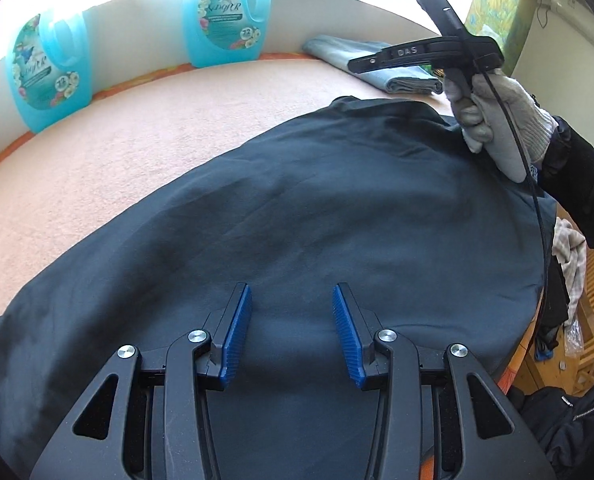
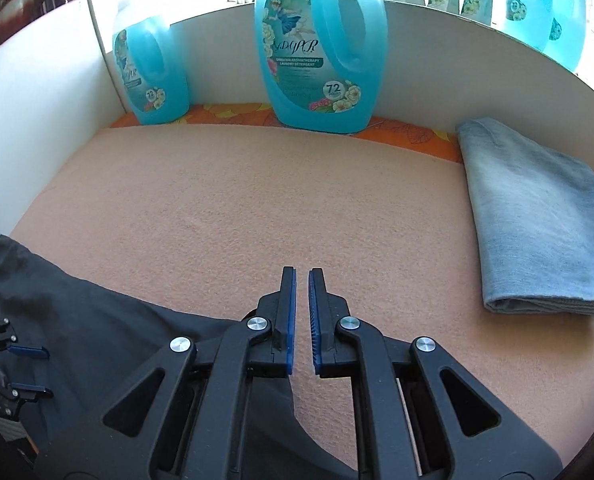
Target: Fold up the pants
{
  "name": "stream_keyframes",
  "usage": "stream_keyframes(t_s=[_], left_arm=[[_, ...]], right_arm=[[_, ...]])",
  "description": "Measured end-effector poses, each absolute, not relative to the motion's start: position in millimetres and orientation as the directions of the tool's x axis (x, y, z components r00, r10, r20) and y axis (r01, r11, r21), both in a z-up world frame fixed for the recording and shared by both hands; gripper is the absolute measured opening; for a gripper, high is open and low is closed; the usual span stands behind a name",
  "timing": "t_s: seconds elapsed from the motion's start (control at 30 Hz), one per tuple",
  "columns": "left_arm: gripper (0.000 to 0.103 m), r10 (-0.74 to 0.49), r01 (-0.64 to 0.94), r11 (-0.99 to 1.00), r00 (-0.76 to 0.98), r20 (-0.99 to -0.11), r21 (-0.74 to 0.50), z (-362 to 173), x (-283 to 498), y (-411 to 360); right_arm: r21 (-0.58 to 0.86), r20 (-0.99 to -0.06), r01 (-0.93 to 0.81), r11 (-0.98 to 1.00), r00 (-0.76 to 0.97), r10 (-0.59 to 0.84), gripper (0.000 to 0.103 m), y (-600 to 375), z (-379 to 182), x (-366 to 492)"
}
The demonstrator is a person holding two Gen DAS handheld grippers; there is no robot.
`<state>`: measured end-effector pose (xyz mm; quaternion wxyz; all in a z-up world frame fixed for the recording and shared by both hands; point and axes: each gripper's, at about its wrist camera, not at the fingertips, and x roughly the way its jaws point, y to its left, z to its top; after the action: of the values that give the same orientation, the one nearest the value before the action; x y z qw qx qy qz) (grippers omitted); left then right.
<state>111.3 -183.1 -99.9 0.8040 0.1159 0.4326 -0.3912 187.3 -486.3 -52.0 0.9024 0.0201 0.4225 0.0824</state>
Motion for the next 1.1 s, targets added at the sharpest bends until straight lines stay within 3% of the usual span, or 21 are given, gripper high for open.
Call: stream_keyframes(t_s=[0.1, 0.17, 0.2, 0.5, 0.63, 0.77, 0.87, 1.1], left_arm=[[0.041, -0.535, 0.719, 0.676, 0.327, -0.779, -0.162, -97.4, 112.5, -175.3], [0.041, -0.545, 0.712, 0.680, 0.335, -0.769, -0.173, -94.0, 110.3, -171.9], [0.041, -0.556, 0.711, 0.678, 0.330, -0.763, -0.187, -93.0, 109.2, -170.0], [0.041, -0.623, 0.780, 0.584, 0.256, -0.739, -0.223, -84.3, 75.8, -186.7], [0.041, -0.594, 0.782, 0.589, 0.248, -0.765, -0.204, -88.9, 63.4, -181.7], [0.041, -0.558, 0.752, 0.633, 0.277, -0.782, -0.185, -89.0, 54.1, -156.4], [0.041, -0.550, 0.722, 0.668, 0.312, -0.775, -0.183, -83.7, 45.6, -133.4], [0.048, -0.539, 0.723, 0.673, 0.333, -0.774, -0.158, -86.5, 21.9, -116.8]], right_arm=[[0.174, -0.741, -0.125, 0.977, 0.637, 0.213, 0.015, -506.3, -38.5, 151.7], [0.179, -0.733, -0.099, 0.979, 0.650, 0.200, 0.034, -519.1, -33.2, 119.4], [0.173, -0.731, -0.075, 0.982, 0.658, 0.179, 0.036, -526.1, -31.9, 102.0], [0.089, -0.773, 0.155, 0.984, 0.633, -0.030, 0.036, -567.5, -69.7, -21.6], [0.009, -0.819, 0.268, 0.963, 0.555, -0.147, 0.036, -594.7, -99.2, -48.1], [0.044, -0.808, 0.333, 0.942, 0.566, -0.163, 0.036, -611.5, -91.7, -65.5], [0.041, -0.788, 0.263, 0.964, 0.602, -0.131, 0.037, -588.1, -76.3, -72.2], [0.173, -0.739, -0.110, 0.979, 0.643, 0.203, 0.040, -484.9, -52.9, -77.2]])
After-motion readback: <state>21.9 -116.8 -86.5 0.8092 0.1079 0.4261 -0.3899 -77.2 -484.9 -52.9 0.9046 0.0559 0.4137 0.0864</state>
